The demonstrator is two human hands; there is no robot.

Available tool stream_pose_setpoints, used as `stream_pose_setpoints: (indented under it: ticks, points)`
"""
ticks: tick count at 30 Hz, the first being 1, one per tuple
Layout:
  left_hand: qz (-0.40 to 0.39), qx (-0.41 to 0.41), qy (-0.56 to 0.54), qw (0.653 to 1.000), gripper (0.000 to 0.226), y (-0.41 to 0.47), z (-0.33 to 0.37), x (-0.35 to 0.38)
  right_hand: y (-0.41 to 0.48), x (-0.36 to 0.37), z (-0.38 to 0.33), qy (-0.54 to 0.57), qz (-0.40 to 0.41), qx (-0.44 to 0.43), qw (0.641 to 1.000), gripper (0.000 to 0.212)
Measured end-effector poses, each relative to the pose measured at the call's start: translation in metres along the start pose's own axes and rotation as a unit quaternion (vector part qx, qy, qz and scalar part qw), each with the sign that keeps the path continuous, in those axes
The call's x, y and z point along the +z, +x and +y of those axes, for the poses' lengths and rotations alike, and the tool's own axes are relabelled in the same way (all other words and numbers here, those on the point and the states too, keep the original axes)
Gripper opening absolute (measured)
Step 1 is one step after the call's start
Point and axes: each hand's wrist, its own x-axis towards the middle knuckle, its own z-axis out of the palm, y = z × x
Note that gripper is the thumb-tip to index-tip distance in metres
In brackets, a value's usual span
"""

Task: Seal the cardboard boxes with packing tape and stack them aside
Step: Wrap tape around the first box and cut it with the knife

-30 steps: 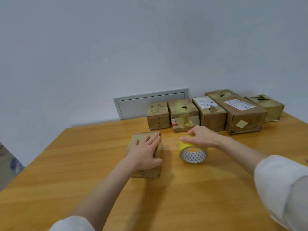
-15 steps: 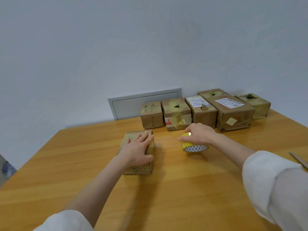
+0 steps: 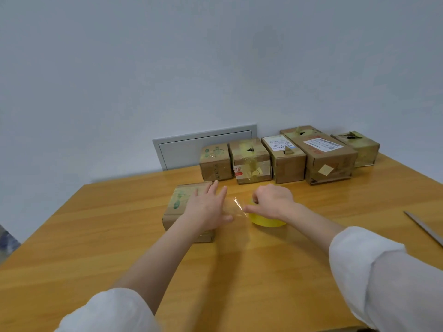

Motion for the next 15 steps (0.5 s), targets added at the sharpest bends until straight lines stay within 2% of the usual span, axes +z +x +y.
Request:
stream_pose_setpoints:
  ticks: [2,5,10,15]
  points:
    - [0.025,0.022,-0.029,0.999,0.071,0.003,0.015,-0.008,-0.006,-0.002,0.001,0.053,-0.007,0.007,0.999,0.045]
    - [0.061,0.046,-0.049,0.996,0.059,0.010,0.046,-0.019,-0.019,-0.006,0.010,0.117,0.035,0.035,0.992,0.032]
    - [0.065,0.075,-0.052,0.994,0.049,0.024,0.112,-0.032,-0.049,-0.011,0.051,0.100,0.086,0.147,0.980,0.025]
    - [0.058,0.130,-0.049,0.989,0.046,0.028,0.180,-0.042,-0.084,-0.013,0.093,0.069,0.092,0.246,0.962,0.026]
